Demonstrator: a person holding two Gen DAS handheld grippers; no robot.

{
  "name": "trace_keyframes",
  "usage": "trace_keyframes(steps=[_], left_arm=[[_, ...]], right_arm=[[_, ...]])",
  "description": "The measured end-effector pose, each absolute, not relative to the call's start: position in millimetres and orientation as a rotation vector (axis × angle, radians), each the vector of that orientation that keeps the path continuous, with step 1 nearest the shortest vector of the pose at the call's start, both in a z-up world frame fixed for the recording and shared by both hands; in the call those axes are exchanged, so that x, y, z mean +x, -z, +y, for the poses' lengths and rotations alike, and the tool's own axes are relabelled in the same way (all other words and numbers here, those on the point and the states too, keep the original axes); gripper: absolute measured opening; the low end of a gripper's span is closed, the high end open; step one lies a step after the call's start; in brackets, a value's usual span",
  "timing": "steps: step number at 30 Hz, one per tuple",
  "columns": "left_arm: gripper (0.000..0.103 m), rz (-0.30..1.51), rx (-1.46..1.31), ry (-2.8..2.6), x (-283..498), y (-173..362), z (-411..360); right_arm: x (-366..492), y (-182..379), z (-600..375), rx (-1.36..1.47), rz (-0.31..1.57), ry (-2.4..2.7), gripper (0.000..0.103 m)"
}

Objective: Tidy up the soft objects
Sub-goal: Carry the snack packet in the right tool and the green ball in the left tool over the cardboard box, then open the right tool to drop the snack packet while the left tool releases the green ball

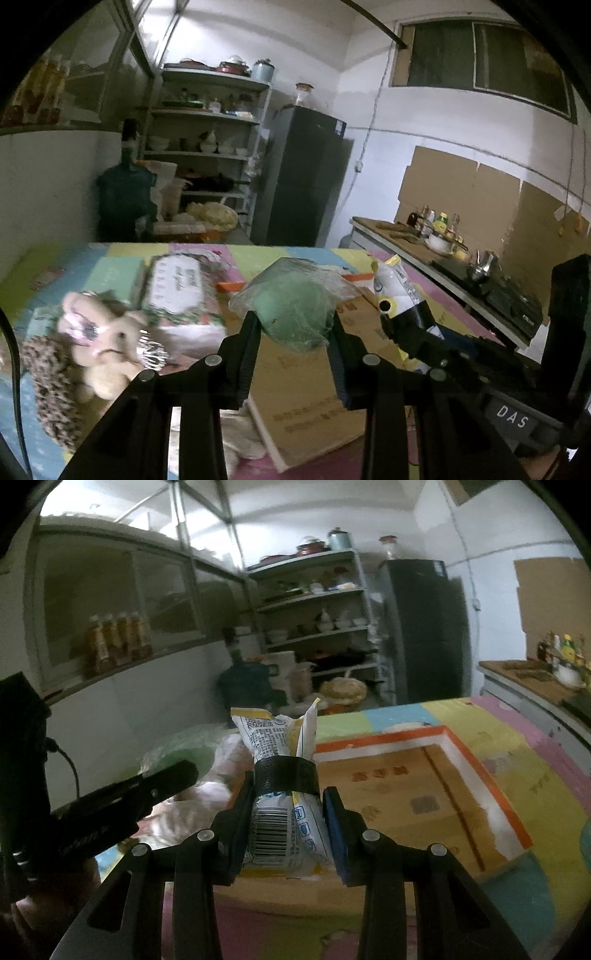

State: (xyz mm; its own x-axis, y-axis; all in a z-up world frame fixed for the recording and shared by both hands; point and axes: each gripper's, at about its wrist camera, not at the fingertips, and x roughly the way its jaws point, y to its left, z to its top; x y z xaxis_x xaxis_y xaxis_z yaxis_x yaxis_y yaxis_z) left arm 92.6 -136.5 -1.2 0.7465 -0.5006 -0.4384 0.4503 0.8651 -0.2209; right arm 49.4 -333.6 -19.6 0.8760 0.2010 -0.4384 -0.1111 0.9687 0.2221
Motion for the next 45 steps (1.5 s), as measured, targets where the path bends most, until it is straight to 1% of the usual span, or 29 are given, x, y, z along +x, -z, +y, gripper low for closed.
trace_keyframes(steps=[12,22,45], left_arm=[[0.035,0.591,-0.047,0.554,106.1,27.2,-186.9],[0.035,0.658,0.008,0.542,117.2,46.1,-219.5],[0.035,0.721,0.086,0.509,127.2,67.4,-246.6]], right_arm=[[59.4,38.2,-374.9,0.200,0.526,-0.036,0.039],[77.4,58.7,-391.1,0.179,0.591,0.003,0.039],[100.2,81.1,-407.7,0.164,0.679,0.016,0.039]])
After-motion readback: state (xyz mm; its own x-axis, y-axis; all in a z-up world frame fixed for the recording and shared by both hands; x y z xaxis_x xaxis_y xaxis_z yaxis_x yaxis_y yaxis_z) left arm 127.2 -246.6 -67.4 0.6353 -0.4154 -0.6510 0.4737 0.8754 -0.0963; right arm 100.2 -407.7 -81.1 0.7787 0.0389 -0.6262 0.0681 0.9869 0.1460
